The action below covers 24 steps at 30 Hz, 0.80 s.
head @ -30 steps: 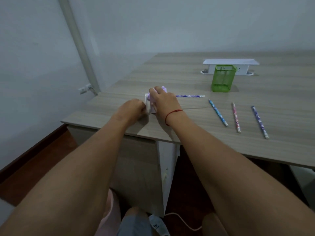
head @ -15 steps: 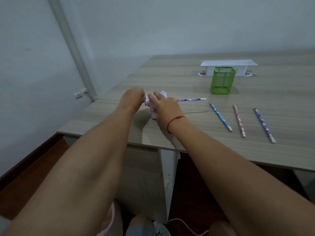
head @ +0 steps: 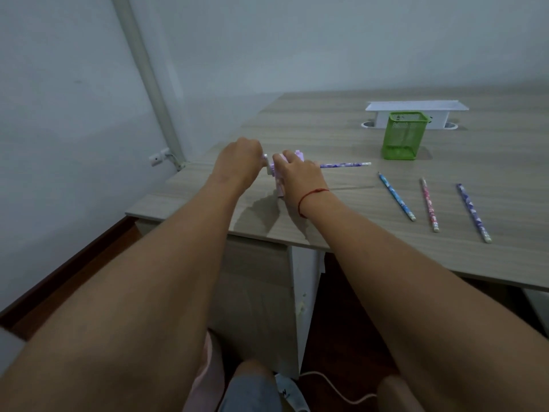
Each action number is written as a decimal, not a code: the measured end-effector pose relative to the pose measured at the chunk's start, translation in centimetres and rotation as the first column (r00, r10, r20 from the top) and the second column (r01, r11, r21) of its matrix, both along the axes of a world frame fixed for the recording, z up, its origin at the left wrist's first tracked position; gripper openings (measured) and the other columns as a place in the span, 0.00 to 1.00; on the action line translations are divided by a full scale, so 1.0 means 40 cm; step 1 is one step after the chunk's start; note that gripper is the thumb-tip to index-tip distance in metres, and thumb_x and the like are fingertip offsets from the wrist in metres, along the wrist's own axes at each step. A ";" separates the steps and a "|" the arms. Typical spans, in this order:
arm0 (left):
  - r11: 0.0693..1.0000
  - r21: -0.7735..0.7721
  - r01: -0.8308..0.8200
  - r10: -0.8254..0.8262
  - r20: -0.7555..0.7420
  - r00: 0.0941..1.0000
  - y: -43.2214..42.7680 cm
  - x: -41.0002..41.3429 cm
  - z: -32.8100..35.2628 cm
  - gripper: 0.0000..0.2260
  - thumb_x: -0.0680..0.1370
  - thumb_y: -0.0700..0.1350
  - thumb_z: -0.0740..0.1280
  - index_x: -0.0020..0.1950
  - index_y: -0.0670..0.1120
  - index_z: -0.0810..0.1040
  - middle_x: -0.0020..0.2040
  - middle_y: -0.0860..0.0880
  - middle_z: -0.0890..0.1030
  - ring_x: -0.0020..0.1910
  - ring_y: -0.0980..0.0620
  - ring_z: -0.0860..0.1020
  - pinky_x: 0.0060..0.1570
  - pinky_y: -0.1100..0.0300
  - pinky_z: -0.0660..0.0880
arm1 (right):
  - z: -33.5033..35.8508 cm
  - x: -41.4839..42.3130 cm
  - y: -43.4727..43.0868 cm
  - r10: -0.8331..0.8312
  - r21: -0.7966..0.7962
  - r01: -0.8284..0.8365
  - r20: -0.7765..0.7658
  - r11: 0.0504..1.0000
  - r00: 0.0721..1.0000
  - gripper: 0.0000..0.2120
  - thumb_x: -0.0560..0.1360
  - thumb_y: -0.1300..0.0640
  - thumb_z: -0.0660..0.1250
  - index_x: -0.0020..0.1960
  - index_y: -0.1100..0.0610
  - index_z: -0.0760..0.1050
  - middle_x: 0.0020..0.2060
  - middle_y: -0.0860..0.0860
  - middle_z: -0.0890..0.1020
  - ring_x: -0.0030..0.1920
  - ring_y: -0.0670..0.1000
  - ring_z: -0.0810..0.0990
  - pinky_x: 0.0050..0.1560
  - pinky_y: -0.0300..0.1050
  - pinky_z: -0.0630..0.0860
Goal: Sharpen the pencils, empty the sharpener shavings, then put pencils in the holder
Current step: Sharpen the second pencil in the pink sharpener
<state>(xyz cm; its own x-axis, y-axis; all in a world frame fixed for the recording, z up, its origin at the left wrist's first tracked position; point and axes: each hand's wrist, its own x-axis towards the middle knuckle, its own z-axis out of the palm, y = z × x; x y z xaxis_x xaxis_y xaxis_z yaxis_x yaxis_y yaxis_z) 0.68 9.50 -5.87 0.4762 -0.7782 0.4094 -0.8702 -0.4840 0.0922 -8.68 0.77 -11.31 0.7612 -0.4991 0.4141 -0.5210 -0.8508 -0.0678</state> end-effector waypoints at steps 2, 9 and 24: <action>0.998 0.055 0.006 -0.005 -0.009 1.000 0.015 -0.016 -0.022 0.13 0.78 0.47 0.64 0.48 0.37 0.80 0.47 0.36 0.81 0.46 0.36 0.79 0.41 0.54 0.69 | 0.001 0.003 -0.002 -0.010 0.010 0.010 -0.010 1.000 1.000 0.21 0.74 0.62 0.66 0.64 0.55 0.66 0.66 0.55 0.70 0.60 0.63 0.76 0.61 0.62 0.72; 0.987 0.163 0.005 0.009 -0.079 0.997 0.017 -0.036 -0.107 0.09 0.75 0.42 0.65 0.49 0.40 0.82 0.48 0.37 0.82 0.48 0.37 0.80 0.44 0.53 0.72 | 0.006 -0.001 -0.009 0.019 0.040 -0.019 0.010 0.999 1.000 0.18 0.77 0.60 0.61 0.67 0.56 0.66 0.67 0.54 0.71 0.61 0.63 0.75 0.61 0.61 0.71; 0.960 0.247 0.131 -0.052 -0.302 0.952 -0.035 0.053 -0.080 0.06 0.73 0.42 0.69 0.42 0.40 0.83 0.36 0.44 0.82 0.34 0.50 0.77 0.40 0.61 0.72 | 0.048 -0.015 -0.021 0.097 0.068 -0.096 -0.013 0.993 0.995 0.18 0.78 0.60 0.58 0.67 0.58 0.69 0.65 0.54 0.73 0.60 0.61 0.76 0.58 0.53 0.74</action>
<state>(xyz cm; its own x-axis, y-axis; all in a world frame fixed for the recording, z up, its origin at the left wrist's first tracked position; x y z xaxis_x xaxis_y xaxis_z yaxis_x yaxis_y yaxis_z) 2.79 8.08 -9.05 0.4649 -0.8844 0.0411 -0.8661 -0.4447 0.2281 -9.27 -0.05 -9.38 0.8134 -0.4495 0.3691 -0.4386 -0.8908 -0.1183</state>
